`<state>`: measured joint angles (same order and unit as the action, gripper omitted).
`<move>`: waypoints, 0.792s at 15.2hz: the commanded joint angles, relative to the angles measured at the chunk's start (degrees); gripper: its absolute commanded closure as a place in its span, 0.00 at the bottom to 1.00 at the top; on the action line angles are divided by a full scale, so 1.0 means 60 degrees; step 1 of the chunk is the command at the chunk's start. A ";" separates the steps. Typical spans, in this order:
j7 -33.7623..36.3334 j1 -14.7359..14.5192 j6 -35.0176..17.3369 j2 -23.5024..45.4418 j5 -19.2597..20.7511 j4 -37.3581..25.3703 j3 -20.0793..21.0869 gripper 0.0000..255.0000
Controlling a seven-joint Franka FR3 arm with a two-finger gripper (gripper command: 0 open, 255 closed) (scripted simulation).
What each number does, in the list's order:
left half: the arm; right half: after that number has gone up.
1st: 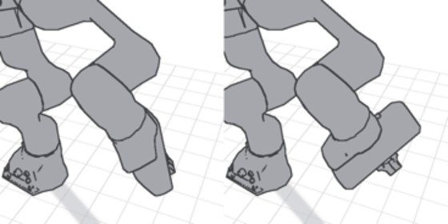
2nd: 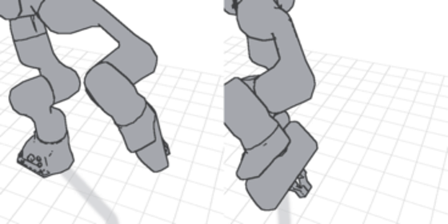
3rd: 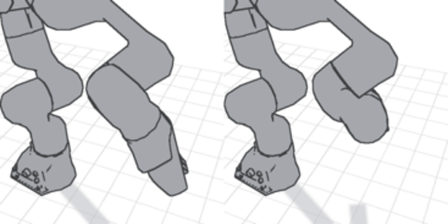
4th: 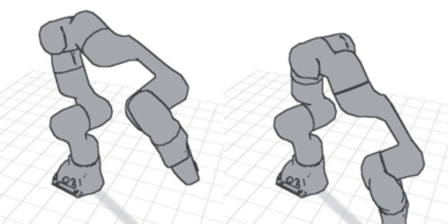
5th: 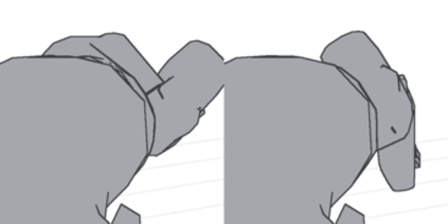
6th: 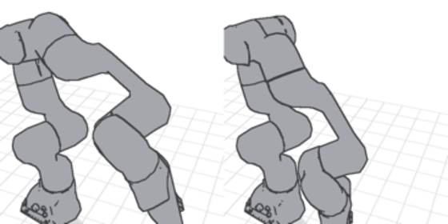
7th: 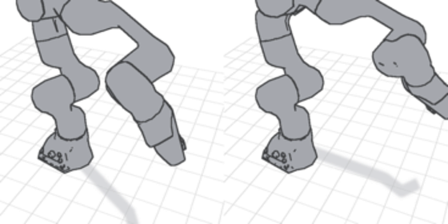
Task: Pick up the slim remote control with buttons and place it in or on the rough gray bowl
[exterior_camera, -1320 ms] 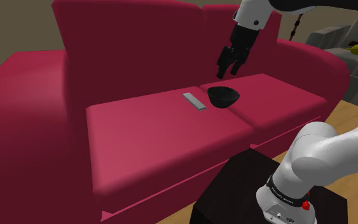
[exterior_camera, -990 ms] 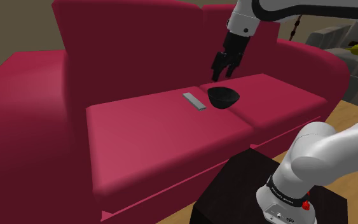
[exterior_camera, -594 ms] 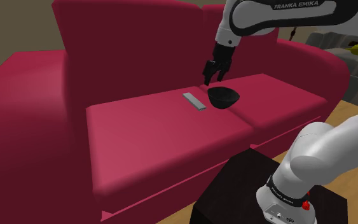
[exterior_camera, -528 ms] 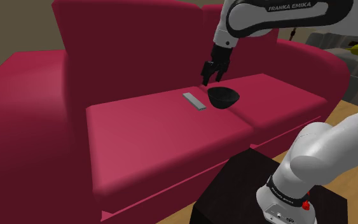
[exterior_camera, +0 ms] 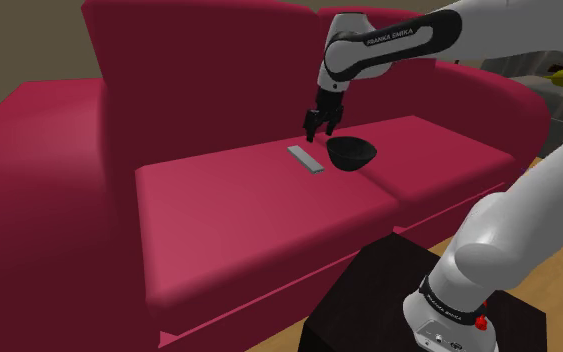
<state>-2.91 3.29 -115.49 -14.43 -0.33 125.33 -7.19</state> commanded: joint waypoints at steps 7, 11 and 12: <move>-0.0675 0.0292 -0.0901 0.2695 -0.0143 -0.1488 -0.0457 0.00; -0.0992 0.0498 -0.1132 0.4120 -0.0312 -0.2528 -0.0595 0.00; -0.1066 0.0558 -0.1165 0.4481 -0.0358 -0.2818 -0.0619 0.00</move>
<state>-8.73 6.23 -122.22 10.10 -2.17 110.26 -10.68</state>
